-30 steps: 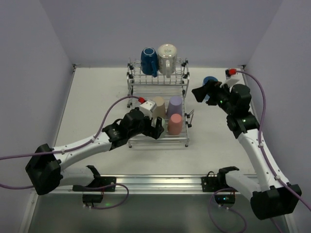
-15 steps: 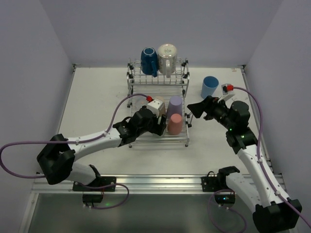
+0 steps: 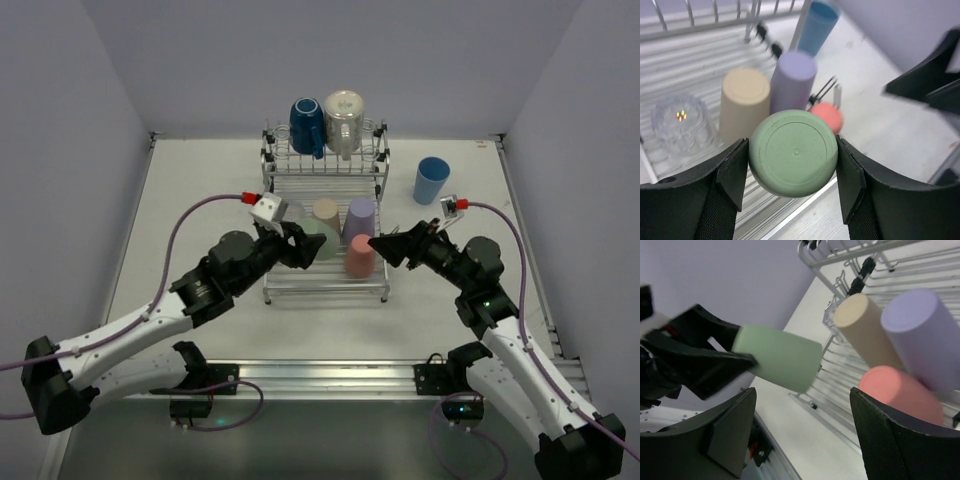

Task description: Unload the cups from the dish rack

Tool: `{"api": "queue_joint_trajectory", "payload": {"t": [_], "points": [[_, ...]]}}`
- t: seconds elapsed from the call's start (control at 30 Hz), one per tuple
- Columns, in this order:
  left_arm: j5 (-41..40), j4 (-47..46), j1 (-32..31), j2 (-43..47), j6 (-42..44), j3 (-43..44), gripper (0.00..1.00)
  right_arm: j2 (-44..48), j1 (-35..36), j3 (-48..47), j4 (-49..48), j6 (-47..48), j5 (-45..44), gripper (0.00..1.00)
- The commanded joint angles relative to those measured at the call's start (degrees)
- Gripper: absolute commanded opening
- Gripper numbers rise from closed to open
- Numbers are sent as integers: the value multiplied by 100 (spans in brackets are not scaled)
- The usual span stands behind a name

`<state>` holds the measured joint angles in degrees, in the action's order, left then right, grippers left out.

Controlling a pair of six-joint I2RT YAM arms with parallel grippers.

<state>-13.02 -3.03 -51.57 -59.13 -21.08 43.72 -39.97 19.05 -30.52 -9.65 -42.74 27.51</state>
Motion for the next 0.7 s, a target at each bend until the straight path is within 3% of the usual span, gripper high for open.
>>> {"api": "queue_joint_trajectory", "payload": {"t": [0.0, 0.3, 0.6, 0.67], "points": [[395, -1197, -20, 823, -457, -250, 48, 6, 274, 284, -1362, -858, 343, 76], [1441, -2394, -20, 1229, -1495, -681, 47, -55, 1021, 170, -1934, -1122, 439, 75], [1978, -3281, -20, 965, -1917, -769, 46, -468, 1145, 64, -3022, -1525, 808, 74], [2049, -3388, -20, 878, -1961, -778, 46, -652, 1145, 151, -3462, -1745, 888, 68]]}}
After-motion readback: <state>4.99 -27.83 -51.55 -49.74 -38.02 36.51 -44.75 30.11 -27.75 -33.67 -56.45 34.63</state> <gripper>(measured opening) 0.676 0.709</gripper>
